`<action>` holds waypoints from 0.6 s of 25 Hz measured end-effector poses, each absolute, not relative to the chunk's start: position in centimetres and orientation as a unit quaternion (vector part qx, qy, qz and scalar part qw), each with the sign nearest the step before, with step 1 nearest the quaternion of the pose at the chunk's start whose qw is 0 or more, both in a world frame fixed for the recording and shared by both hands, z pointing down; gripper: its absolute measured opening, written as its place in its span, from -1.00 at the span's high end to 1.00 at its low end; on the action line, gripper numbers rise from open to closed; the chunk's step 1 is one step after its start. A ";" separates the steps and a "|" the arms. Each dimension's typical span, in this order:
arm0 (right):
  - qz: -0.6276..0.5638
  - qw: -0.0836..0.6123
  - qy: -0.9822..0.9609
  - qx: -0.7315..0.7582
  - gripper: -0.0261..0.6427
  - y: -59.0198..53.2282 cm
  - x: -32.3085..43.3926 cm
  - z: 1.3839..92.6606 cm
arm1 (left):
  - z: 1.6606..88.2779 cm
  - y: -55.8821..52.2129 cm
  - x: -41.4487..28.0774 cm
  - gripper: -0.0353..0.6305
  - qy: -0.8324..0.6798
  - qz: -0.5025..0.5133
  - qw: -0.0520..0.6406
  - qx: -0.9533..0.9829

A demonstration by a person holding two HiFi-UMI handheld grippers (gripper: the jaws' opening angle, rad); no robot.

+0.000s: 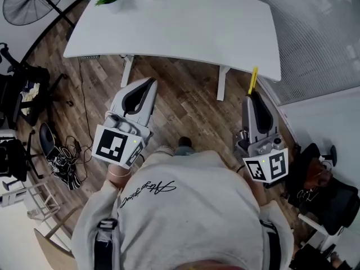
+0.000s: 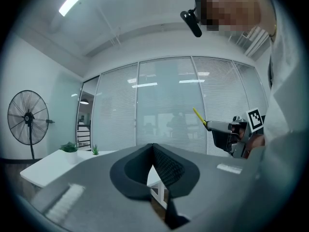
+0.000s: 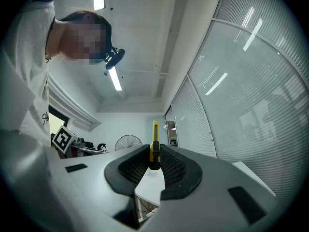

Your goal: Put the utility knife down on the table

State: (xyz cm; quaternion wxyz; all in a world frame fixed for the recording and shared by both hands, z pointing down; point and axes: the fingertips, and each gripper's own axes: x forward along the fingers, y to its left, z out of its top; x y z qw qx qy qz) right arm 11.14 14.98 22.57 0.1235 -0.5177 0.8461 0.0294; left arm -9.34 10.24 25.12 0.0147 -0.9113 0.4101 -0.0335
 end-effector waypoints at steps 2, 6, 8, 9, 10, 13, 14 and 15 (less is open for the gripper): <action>0.028 0.124 0.846 -0.518 0.72 14.3 11.1 22.6 | 25.3 9.6 -9.4 0.94 0.409 -0.037 0.012 -0.912; 0.028 0.124 0.845 -0.520 0.72 13.5 10.8 22.6 | 25.3 8.5 -9.6 0.94 0.407 -0.038 0.012 -0.912; 0.027 0.127 0.843 -0.522 0.72 13.2 10.7 22.7 | 25.2 7.9 -9.6 0.94 0.406 -0.039 0.015 -0.913; 0.026 0.128 0.842 -0.524 0.72 13.0 10.6 22.7 | 25.2 7.8 -9.6 0.94 0.405 -0.038 0.016 -0.913; 0.025 0.128 0.841 -0.525 0.72 13.0 10.6 22.8 | 25.1 7.7 -9.6 0.94 0.404 -0.037 0.016 -0.914; 0.022 0.129 0.840 -0.526 0.72 12.9 10.7 23.0 | 25.0 7.6 -9.7 0.94 0.404 -0.037 0.017 -0.914; 0.022 0.130 0.840 -0.526 0.72 12.9 10.6 23.0 | 25.0 7.5 -9.8 0.94 0.405 -0.037 0.017 -0.913; 0.022 0.130 0.840 -0.526 0.72 12.9 10.6 23.0 | 25.0 7.5 -9.8 0.94 0.406 -0.038 0.016 -0.913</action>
